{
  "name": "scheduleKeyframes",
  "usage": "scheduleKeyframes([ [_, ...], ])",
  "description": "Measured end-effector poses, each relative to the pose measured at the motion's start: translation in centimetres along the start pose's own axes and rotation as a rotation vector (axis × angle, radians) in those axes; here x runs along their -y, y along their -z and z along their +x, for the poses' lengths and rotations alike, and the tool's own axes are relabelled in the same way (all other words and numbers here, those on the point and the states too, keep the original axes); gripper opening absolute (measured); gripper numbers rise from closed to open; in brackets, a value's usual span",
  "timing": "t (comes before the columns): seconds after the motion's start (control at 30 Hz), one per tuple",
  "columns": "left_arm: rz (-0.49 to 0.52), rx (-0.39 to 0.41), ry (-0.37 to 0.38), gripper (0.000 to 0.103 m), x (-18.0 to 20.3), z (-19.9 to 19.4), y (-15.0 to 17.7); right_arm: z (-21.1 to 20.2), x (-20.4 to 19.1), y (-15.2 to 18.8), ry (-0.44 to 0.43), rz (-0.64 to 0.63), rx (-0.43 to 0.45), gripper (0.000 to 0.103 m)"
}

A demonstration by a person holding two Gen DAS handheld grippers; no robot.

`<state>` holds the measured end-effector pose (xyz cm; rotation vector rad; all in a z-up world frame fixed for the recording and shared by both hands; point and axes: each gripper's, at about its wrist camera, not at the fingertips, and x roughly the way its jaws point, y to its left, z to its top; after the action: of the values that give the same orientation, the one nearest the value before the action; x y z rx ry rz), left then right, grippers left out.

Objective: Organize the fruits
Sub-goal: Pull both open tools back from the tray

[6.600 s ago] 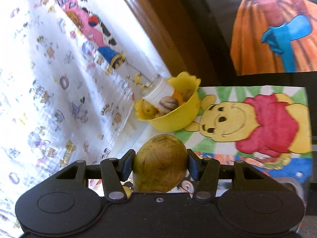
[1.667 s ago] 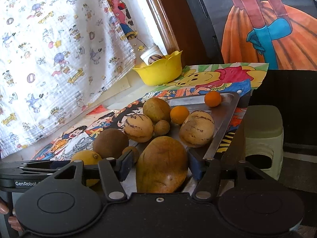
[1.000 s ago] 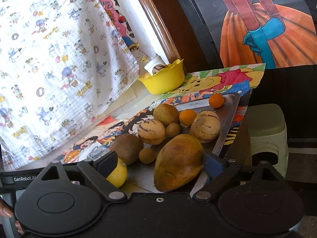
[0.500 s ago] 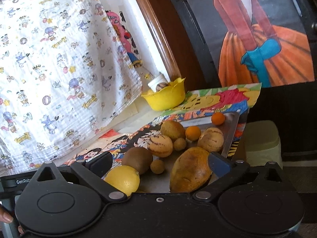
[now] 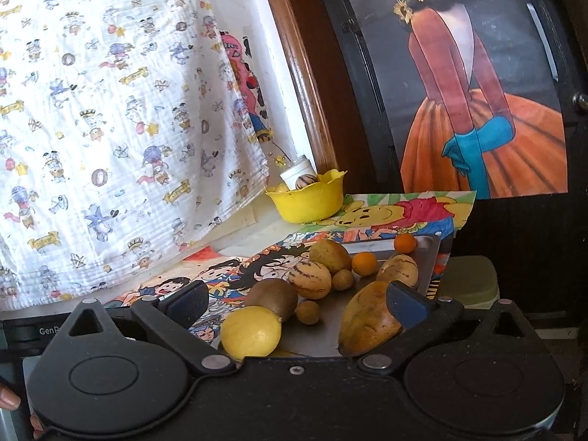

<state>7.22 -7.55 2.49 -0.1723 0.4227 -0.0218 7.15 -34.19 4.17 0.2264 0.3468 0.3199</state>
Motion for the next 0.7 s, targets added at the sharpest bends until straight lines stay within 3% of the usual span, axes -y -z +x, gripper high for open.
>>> scheduleKeyframes([
  [0.7,0.005,0.052,-0.029,0.103,-1.4,-4.5,1.1,-4.7,-4.1,1.9,0.041,-0.059,0.053,0.103],
])
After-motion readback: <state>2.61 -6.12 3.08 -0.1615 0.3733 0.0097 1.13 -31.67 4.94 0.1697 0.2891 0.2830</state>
